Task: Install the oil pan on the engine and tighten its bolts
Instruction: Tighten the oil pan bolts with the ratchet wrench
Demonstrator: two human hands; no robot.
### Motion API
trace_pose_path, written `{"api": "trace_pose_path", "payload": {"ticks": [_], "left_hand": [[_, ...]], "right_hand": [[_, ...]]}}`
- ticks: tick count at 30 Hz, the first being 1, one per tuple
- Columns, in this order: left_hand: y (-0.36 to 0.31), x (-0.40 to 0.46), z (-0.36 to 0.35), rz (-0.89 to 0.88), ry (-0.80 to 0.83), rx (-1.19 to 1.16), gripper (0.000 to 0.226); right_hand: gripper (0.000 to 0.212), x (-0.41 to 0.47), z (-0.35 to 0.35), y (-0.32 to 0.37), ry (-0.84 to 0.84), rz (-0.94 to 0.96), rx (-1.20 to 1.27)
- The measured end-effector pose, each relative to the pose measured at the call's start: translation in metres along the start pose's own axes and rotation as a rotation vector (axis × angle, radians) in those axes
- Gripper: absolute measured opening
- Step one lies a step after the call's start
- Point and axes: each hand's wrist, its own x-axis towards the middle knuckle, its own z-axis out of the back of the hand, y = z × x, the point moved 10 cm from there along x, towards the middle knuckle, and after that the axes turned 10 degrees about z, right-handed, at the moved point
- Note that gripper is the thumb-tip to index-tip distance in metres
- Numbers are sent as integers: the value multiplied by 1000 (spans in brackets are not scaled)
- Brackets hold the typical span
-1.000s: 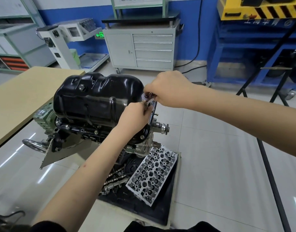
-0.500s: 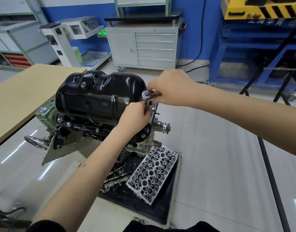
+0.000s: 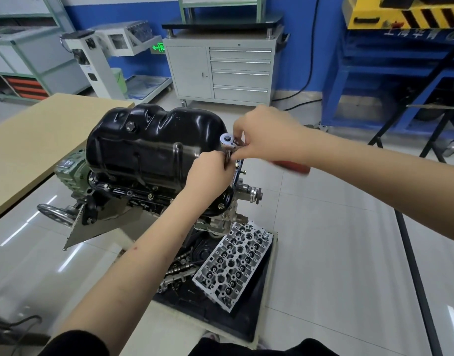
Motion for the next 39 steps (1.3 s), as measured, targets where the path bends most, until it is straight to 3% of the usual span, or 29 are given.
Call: {"api": "trace_pose_path", "payload": {"ticks": [2,6,9,13,18,21,25,27,32,34,36,39], "left_hand": [[0,1,-1,2,9,-6,40],[-7,-1,-3,-51,41,14,48],[-11,-5,-8,-56,64,43,46],[-6,-2,-6,-17,43,-1,46],[-6,-2,-7,-20,29,-27,41],[-8,-1,-6,-49,43,-17,45],[-8,-7,-11,-62,83,3,46],[-4,-6,-11,-43,91,-23,43],[-3,-4,-6,-25,70,-23,45],[-4,-3,-5,-41,71,-26,46],[-6,-4,-6,-70,97,-10,46],[-7,-8,-9,-79,114,24,47]], "right_hand": [[34,-1,-6,-2,29,-46,149],[16,4,5,11,36,96,-273],[30,2,6,16,-26,184,-440],[17,-1,8,0,-30,29,-338],[33,-1,-3,-11,67,-71,-36],[15,3,4,1,40,40,-258],[23,3,1,18,2,240,-463],[15,2,2,13,7,183,-402],[33,-1,-10,-4,102,9,72],[20,2,-6,3,108,71,-39],[8,4,3,15,71,209,-302],[29,3,0,23,21,327,-479]]}}
